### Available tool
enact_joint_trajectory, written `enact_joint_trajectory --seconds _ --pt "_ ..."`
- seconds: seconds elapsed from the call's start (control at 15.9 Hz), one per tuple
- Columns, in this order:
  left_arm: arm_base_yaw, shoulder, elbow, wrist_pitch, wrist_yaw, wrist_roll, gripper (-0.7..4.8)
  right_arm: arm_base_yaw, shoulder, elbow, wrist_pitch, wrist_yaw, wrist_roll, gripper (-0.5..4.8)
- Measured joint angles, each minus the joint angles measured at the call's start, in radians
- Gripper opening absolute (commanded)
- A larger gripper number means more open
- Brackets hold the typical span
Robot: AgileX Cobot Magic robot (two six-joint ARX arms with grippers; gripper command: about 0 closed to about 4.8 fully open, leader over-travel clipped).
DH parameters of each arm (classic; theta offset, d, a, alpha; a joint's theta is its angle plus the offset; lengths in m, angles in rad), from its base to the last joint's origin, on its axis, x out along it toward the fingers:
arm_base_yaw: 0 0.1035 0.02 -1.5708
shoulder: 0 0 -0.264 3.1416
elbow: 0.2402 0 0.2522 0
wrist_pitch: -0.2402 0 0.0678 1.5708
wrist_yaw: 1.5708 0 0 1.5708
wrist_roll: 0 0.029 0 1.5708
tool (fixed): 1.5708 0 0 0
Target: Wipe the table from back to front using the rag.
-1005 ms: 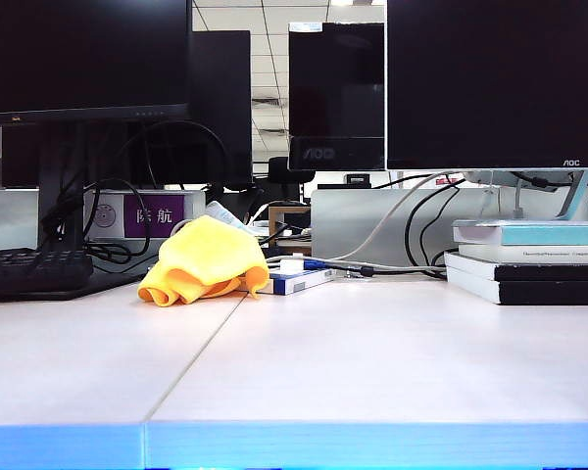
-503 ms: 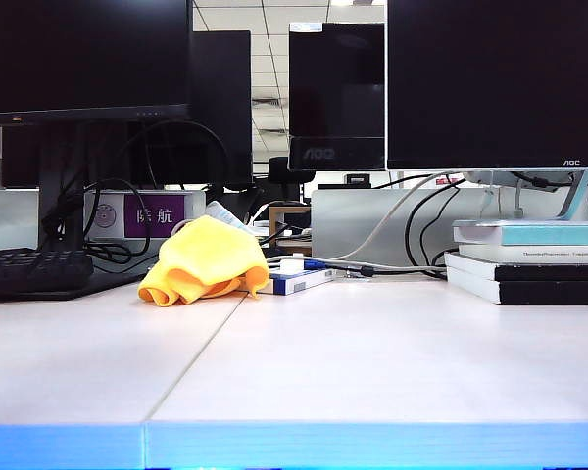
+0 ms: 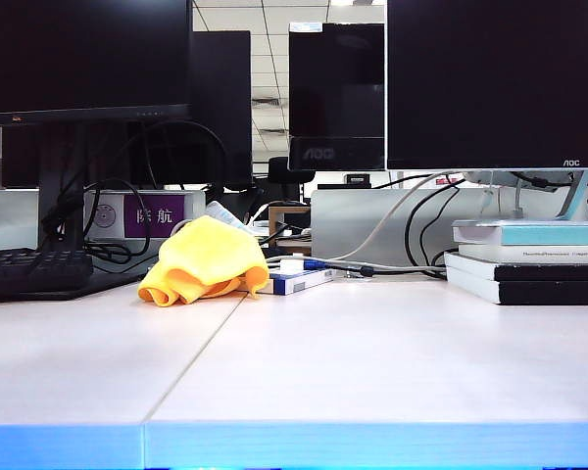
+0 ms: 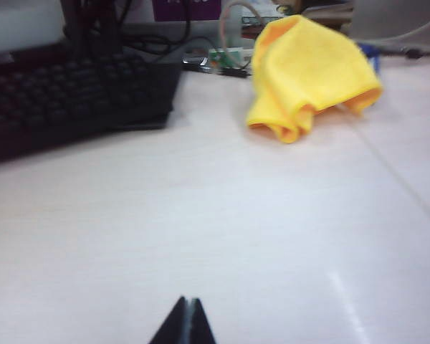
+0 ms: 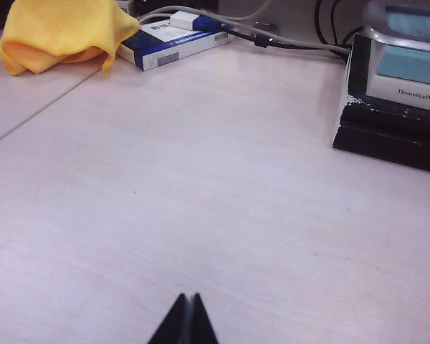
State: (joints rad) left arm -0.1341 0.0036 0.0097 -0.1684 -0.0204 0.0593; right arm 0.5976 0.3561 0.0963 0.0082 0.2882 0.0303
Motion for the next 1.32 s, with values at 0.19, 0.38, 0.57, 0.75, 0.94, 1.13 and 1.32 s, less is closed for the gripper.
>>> enact_joint_trajectory --seconds 0.19,0.38,0.57,0.75,0.94,1.13,1.32 --pt "0.000 0.000 0.000 0.000 -0.036 0.016 -0.05 0.000 0.000 0.000 -0.001 0.000 0.000 -0.01" --pt "0.000 0.000 0.000 0.000 -0.027 0.015 -0.05 0.000 0.000 0.000 -0.001 0.000 0.000 -0.01" --pt "0.000 0.000 0.000 0.000 -0.025 0.015 -0.05 -0.004 -0.022 -0.023 0.024 -0.002 0.000 -0.01" --pt "0.000 0.000 0.000 0.000 -0.023 0.015 -0.05 -0.085 -0.169 -0.088 -0.056 -0.002 -0.002 0.00" --pt "0.000 0.000 0.000 0.000 -0.022 0.015 -0.05 -0.236 -0.275 -0.088 -0.091 -0.054 -0.001 0.00" --pt "0.000 0.000 0.000 0.000 -0.022 0.015 -0.05 -0.416 -0.357 -0.088 -0.109 -0.237 0.002 -0.01" --pt "0.000 0.000 0.000 0.000 -0.021 0.015 -0.05 -0.609 -0.353 -0.088 -0.179 -0.380 0.042 -0.01"
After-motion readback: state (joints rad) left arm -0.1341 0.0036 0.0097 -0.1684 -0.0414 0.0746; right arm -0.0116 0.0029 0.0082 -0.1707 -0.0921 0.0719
